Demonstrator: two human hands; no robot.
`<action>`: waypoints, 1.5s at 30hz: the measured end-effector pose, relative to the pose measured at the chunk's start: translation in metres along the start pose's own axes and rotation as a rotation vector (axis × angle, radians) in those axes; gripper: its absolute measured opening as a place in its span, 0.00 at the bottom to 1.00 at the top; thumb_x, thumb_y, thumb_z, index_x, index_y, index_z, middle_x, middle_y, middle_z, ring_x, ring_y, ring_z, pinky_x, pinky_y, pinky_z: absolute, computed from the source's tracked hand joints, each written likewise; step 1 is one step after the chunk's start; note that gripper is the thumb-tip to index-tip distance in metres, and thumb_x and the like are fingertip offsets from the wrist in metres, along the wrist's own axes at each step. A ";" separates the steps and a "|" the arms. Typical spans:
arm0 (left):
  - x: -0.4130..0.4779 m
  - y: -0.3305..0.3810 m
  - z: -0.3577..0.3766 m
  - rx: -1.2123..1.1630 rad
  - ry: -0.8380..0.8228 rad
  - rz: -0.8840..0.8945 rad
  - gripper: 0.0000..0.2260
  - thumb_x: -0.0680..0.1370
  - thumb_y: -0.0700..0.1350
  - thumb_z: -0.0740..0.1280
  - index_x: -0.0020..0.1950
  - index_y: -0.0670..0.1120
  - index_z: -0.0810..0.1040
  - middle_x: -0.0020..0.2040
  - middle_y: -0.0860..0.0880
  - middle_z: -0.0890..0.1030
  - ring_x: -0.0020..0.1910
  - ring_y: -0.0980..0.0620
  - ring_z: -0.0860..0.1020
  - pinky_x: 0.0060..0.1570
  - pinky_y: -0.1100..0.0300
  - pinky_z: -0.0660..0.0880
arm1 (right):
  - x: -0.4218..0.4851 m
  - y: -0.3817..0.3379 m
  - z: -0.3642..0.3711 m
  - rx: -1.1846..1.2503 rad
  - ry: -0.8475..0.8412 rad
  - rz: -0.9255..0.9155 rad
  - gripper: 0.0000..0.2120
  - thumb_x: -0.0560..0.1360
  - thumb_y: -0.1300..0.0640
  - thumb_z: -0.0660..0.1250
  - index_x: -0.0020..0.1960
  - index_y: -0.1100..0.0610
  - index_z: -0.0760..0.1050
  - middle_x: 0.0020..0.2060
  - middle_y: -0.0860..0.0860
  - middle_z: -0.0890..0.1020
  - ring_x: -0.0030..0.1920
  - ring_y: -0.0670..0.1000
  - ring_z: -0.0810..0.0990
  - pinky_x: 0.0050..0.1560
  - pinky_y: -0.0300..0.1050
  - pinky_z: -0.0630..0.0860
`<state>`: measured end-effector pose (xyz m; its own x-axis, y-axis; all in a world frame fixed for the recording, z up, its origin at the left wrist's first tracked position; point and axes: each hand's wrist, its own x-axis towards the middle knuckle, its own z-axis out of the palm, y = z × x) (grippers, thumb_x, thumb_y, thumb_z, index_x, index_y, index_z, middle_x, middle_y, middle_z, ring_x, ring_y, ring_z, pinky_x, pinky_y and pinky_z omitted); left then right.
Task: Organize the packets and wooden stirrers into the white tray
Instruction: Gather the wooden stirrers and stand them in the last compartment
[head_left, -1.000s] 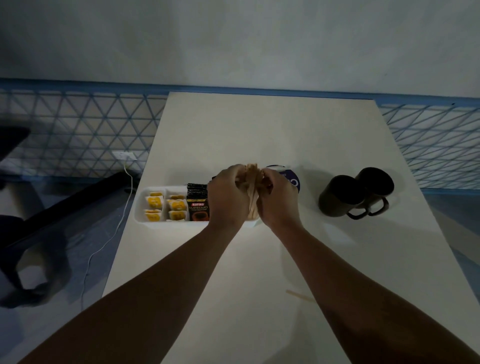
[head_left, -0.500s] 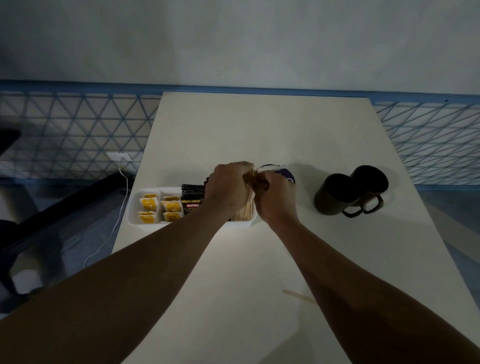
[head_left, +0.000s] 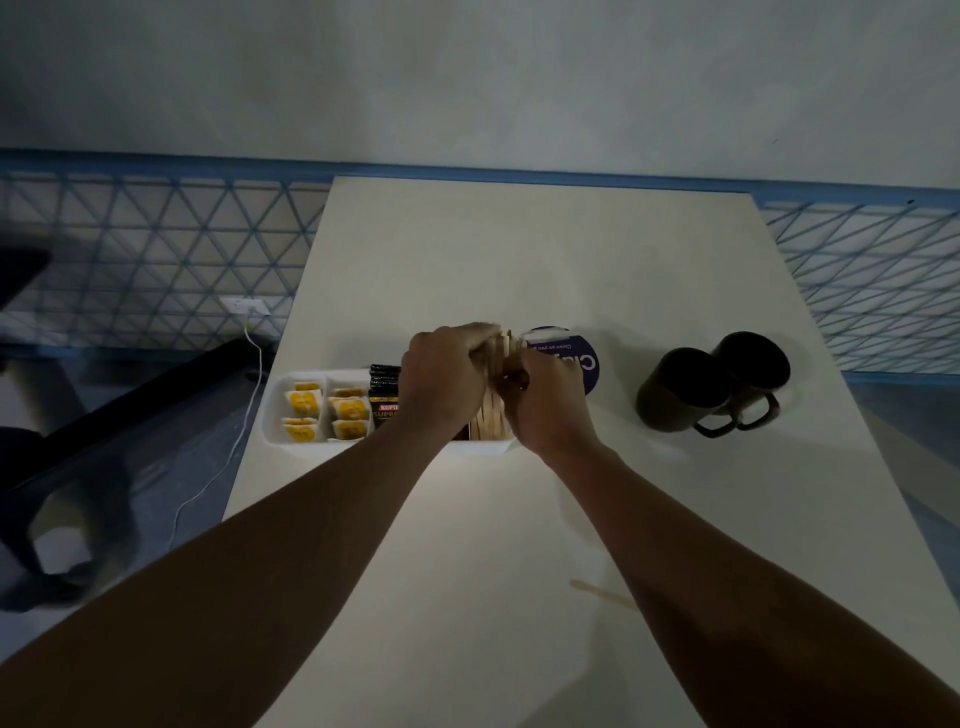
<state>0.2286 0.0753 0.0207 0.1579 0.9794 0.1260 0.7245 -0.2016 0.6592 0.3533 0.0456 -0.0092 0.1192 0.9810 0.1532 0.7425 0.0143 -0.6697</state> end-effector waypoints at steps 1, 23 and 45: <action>-0.001 0.004 -0.002 -0.009 0.007 -0.001 0.17 0.79 0.38 0.63 0.64 0.50 0.80 0.57 0.47 0.84 0.52 0.46 0.83 0.58 0.54 0.78 | -0.001 0.001 -0.001 0.003 -0.001 0.013 0.02 0.75 0.62 0.72 0.47 0.60 0.82 0.38 0.51 0.86 0.38 0.49 0.83 0.43 0.44 0.81; -0.080 0.059 0.070 -0.080 -0.241 0.055 0.08 0.76 0.43 0.71 0.55 0.45 0.84 0.50 0.51 0.85 0.47 0.55 0.82 0.50 0.65 0.76 | -0.108 0.066 -0.092 -0.154 -0.389 0.219 0.08 0.75 0.55 0.72 0.53 0.55 0.83 0.47 0.48 0.86 0.46 0.45 0.81 0.45 0.32 0.70; -0.104 0.046 0.066 0.030 -0.092 -0.164 0.21 0.75 0.40 0.72 0.67 0.45 0.74 0.67 0.45 0.72 0.55 0.43 0.80 0.61 0.46 0.76 | -0.166 0.102 -0.087 -0.326 -0.524 0.208 0.07 0.70 0.59 0.65 0.43 0.52 0.80 0.41 0.50 0.82 0.40 0.54 0.80 0.36 0.41 0.71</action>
<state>0.2899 -0.0368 -0.0110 0.0957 0.9941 -0.0511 0.7652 -0.0406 0.6426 0.4661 -0.1326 -0.0398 0.0059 0.9228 -0.3853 0.9102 -0.1646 -0.3801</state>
